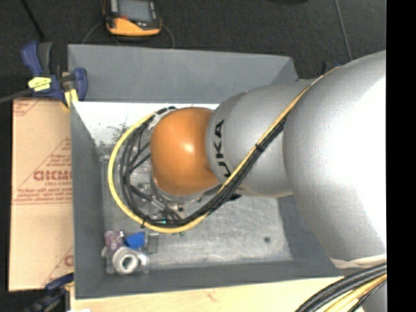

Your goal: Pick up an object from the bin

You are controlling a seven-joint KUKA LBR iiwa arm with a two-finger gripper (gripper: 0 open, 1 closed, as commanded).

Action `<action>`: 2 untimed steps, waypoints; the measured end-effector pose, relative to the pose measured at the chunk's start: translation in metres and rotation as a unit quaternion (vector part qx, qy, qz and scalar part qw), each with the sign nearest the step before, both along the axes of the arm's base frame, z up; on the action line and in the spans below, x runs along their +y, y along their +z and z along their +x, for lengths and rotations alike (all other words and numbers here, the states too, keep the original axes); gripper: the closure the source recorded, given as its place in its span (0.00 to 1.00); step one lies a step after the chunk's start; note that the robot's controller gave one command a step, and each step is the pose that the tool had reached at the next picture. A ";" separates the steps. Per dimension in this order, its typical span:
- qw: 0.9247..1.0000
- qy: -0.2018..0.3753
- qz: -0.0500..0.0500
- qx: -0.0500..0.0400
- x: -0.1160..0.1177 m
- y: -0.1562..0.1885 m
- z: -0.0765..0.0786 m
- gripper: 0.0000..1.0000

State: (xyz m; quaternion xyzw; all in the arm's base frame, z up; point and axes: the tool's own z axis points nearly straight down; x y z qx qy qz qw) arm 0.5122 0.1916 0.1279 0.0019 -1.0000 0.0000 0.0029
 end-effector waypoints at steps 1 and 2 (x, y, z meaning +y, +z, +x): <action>0.996 0.087 -0.001 -0.010 0.037 -0.055 -0.013 0.00; 0.996 0.084 -0.002 -0.004 0.037 -0.056 -0.015 1.00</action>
Offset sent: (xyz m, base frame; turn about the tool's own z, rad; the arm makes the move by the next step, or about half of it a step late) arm -0.0186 0.0405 -0.0579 -0.1764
